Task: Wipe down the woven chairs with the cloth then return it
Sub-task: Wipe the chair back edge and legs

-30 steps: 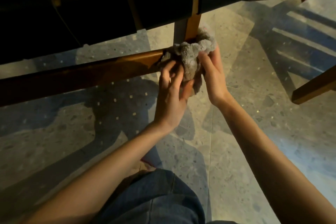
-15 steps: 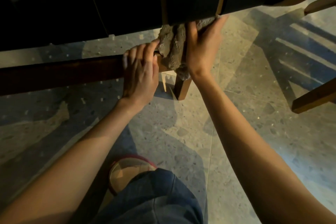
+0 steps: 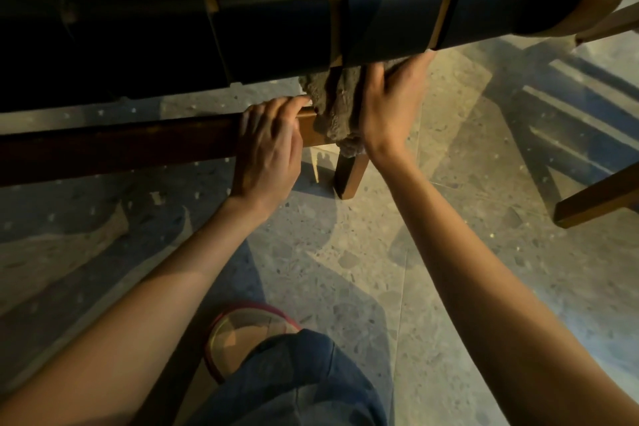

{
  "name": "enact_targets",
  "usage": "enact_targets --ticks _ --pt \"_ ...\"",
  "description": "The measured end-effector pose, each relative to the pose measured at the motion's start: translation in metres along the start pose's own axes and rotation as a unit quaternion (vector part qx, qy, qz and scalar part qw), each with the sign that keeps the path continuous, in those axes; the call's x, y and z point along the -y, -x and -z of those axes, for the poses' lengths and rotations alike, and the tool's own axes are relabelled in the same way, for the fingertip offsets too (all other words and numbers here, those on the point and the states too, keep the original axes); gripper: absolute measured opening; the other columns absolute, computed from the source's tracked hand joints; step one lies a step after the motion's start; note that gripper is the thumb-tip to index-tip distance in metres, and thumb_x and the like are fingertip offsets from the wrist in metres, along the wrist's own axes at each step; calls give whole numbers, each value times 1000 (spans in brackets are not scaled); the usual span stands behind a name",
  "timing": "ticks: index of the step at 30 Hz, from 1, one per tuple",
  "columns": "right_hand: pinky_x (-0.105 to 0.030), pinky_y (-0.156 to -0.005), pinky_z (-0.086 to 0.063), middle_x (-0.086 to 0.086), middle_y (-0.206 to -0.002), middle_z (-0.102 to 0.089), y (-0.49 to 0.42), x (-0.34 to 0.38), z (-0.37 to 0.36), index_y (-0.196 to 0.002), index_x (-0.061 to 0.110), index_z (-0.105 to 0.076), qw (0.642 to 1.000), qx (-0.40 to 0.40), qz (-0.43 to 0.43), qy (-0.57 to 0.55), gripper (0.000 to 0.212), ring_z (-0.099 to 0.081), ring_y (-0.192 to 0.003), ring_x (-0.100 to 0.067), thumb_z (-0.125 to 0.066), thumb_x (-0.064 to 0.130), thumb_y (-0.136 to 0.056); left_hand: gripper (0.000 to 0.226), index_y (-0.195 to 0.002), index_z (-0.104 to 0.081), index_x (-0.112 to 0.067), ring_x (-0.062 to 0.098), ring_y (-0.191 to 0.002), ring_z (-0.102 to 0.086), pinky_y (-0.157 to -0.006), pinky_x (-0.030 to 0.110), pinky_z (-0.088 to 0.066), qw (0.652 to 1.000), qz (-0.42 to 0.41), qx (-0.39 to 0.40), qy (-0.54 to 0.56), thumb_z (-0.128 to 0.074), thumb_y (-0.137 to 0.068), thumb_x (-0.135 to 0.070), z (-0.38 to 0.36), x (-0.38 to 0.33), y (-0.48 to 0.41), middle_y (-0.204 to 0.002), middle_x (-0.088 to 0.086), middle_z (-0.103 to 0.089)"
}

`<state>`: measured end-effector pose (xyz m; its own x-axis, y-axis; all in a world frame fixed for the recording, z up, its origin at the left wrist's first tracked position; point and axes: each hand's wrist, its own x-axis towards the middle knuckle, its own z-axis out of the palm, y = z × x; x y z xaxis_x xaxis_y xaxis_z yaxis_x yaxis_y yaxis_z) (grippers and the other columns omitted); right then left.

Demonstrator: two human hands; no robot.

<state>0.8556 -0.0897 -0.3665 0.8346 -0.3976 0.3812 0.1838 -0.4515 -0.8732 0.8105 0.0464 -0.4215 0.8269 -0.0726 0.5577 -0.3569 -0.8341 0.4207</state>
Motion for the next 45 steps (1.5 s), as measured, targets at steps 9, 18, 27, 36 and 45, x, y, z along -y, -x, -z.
enact_targets --ticks 9,18,27,36,45 --pt "-37 -101 -42 9 -116 -43 66 -34 38 -123 21 -40 996 82 -27 11 34 -47 -111 -12 -51 13 -91 56 -141 -40 -6 37 -120 -42 -102 42 -34 997 22 75 5 -49 -93 -34 5 -17 -10 -130 23 -48" --pt "-32 -85 -44 1 -110 -39 84 -12 45 -122 10 -43 981 136 99 94 50 -44 -102 -17 -71 27 -83 59 -131 -52 -11 47 -122 -36 -99 56 -22 989 50 117 -70 -70 -75 -6 31 2 2 -130 29 -44" --pt "-34 -92 -50 -6 -124 -37 85 13 26 -136 7 -37 977 193 20 83 47 -50 -104 -14 -48 32 -98 51 -114 -58 -2 57 -125 -33 -104 57 -19 957 280 -54 -62 -67 -73 -30 70 48 18 -131 36 -44" --pt "-47 -111 -27 -19 -142 -39 64 7 -1 -145 1 -28 889 221 200 348 73 -35 -130 -35 -61 32 -89 32 -111 -64 -12 35 -107 -49 -87 51 -45 991 -41 -1 -126 -49 -84 -3 63 43 9 -112 16 -63" --pt "-37 -88 -47 -18 -115 -59 37 -26 3 -139 -2 -40 704 227 397 543 85 -59 -100 -30 -34 65 -88 74 -136 -49 -23 20 -113 -60 -99 34 -44 888 -145 94 -427 -58 -76 -65 39 57 20 -127 3 -60"
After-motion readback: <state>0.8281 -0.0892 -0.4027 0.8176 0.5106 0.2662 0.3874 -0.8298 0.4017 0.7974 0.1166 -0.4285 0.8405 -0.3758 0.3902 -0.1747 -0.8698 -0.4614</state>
